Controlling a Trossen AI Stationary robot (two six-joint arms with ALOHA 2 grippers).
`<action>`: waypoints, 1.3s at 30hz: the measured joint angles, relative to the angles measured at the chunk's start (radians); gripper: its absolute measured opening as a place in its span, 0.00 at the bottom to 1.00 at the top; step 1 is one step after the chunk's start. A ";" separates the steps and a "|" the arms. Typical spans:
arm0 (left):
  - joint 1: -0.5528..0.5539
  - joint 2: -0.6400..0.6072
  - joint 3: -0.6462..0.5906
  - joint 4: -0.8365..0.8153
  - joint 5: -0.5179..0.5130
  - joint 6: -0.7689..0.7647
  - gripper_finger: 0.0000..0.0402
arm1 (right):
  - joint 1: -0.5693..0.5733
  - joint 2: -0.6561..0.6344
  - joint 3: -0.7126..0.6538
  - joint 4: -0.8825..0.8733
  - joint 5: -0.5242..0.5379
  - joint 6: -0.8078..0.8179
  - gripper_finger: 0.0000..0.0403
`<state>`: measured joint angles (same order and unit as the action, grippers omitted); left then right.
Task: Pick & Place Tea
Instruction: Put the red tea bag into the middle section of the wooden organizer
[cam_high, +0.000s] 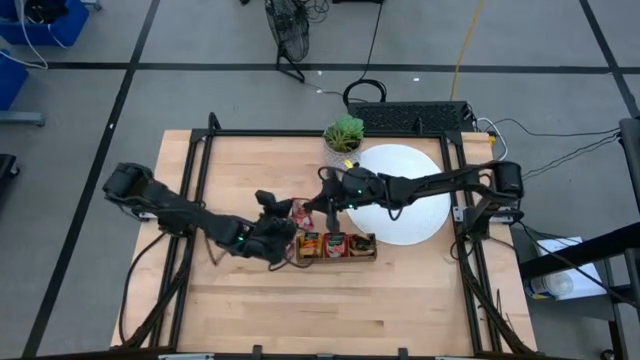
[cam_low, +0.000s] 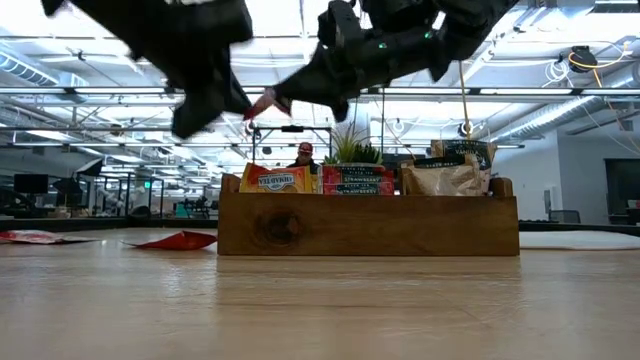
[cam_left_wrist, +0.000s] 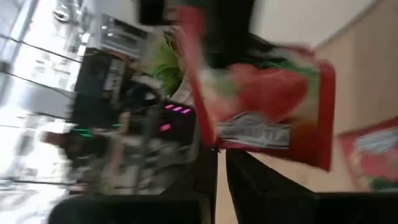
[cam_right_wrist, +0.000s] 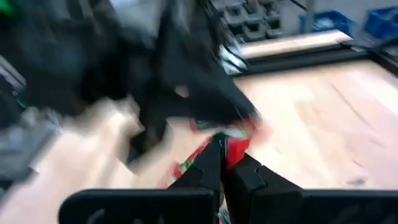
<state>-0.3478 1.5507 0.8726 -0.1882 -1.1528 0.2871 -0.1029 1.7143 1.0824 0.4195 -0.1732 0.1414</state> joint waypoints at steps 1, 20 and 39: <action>-0.007 -0.030 0.000 -0.018 0.023 -0.038 0.11 | 0.009 -0.015 0.000 -0.041 0.037 -0.021 0.00; 0.118 -0.323 -0.110 -0.143 0.223 -0.352 0.12 | 0.329 0.034 0.612 -1.330 0.344 -0.091 0.00; 0.256 -0.323 -0.232 -0.030 0.387 -0.387 0.12 | 0.306 0.280 0.682 -1.450 0.197 -0.128 0.00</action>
<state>-0.0919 1.2278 0.6403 -0.2177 -0.7662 -0.1001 0.2030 1.9946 1.7643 -1.0308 0.0242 0.0132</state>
